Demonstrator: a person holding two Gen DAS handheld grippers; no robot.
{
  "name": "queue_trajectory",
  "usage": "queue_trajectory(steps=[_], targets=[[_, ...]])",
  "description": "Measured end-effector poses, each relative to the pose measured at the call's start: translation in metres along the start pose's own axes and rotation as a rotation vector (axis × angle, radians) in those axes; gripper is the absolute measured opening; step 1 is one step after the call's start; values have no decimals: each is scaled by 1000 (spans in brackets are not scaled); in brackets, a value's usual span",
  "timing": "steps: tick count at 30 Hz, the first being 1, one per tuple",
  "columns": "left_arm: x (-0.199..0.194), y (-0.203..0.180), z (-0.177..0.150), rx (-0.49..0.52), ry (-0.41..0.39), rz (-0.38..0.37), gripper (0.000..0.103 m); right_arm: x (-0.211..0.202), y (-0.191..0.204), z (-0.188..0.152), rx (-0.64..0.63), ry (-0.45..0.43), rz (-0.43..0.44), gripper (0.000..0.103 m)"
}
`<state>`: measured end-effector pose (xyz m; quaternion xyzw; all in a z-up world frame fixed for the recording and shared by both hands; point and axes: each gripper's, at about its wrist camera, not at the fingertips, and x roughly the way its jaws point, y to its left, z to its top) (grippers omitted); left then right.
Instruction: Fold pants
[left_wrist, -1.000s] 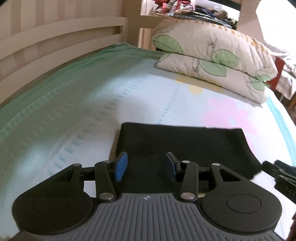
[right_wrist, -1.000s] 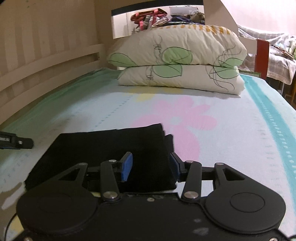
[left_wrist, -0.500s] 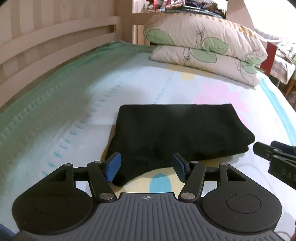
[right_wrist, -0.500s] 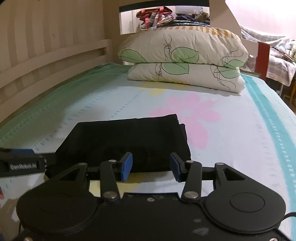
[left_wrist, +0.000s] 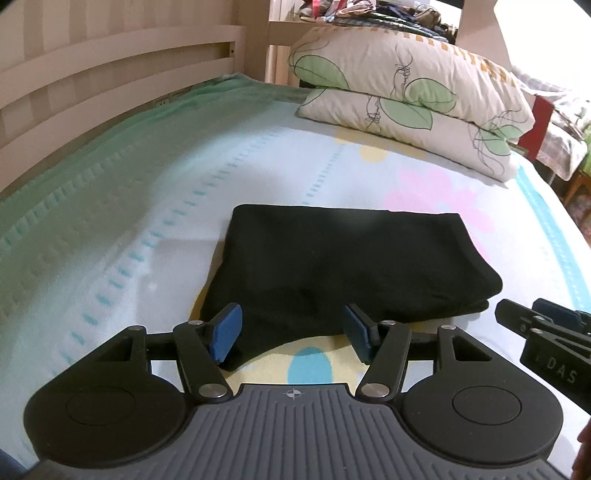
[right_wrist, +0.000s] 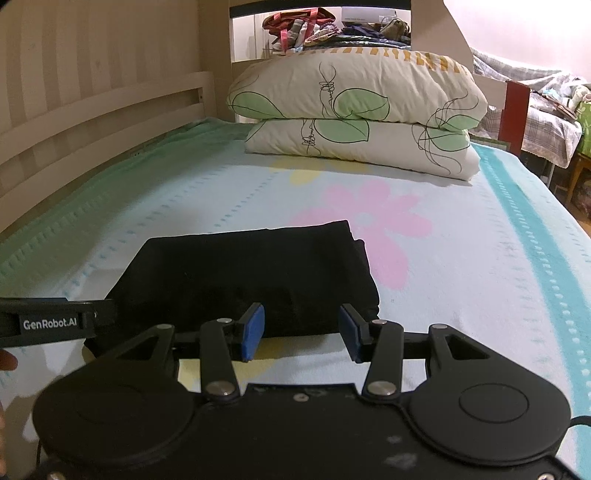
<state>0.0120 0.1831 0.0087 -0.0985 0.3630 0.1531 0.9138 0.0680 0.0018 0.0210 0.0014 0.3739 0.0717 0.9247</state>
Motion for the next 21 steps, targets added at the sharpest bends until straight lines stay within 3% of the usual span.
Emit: queue_trajectory(steps=[21], targets=[[0,-1,-3,-20,17,-17,59,2,-1,-2,-9,2,2,48]])
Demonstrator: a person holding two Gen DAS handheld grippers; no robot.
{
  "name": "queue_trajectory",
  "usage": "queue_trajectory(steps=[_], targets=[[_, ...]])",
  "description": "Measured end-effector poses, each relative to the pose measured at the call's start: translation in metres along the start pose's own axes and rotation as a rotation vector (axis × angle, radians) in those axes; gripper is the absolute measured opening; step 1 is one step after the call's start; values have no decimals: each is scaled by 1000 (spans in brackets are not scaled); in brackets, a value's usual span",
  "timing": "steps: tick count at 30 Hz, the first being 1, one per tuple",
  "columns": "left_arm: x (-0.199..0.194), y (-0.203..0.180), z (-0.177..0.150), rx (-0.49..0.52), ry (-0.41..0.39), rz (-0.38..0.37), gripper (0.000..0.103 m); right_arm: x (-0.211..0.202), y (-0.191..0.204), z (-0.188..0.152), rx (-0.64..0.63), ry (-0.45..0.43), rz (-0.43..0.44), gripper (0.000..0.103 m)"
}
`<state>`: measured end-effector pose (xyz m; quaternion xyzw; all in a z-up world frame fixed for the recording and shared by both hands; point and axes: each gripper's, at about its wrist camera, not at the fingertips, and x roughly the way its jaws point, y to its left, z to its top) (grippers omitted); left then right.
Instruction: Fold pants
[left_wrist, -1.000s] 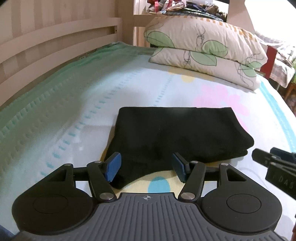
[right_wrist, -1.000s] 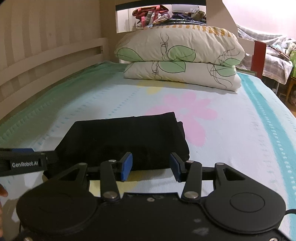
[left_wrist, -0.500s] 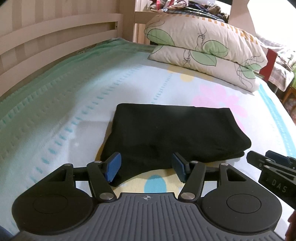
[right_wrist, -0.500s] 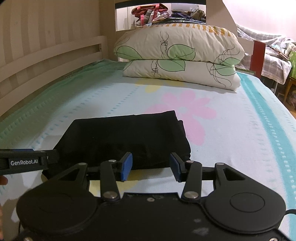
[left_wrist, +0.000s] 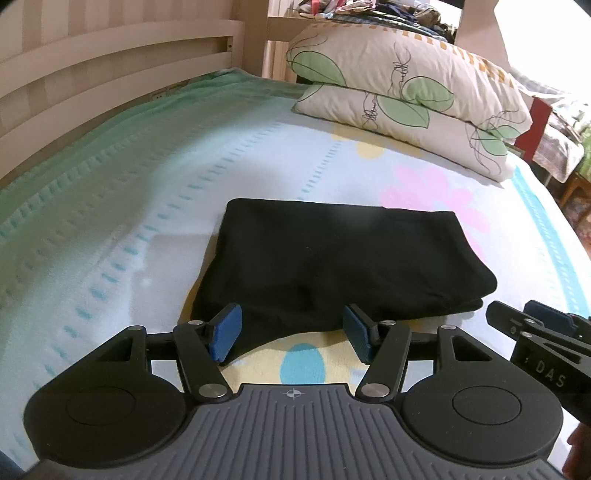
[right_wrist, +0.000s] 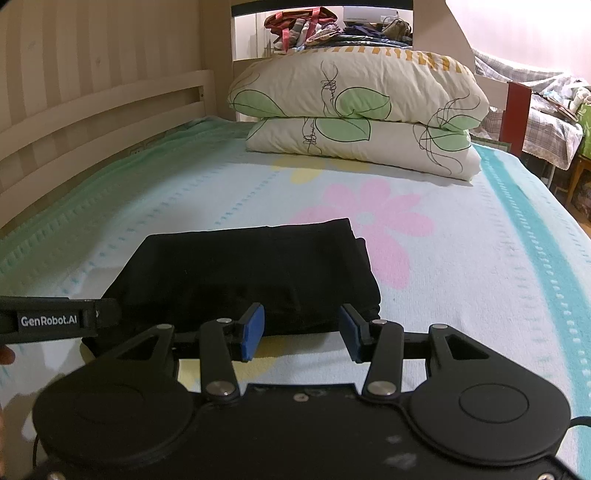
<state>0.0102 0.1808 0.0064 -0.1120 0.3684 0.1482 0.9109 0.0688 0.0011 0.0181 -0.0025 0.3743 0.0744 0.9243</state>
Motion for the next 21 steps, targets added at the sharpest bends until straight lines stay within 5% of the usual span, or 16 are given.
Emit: queue_trajectory(steps=[21], targets=[[-3,-5,-1,22,-46,15,59,5,-1,-2,-12,11,3,48]])
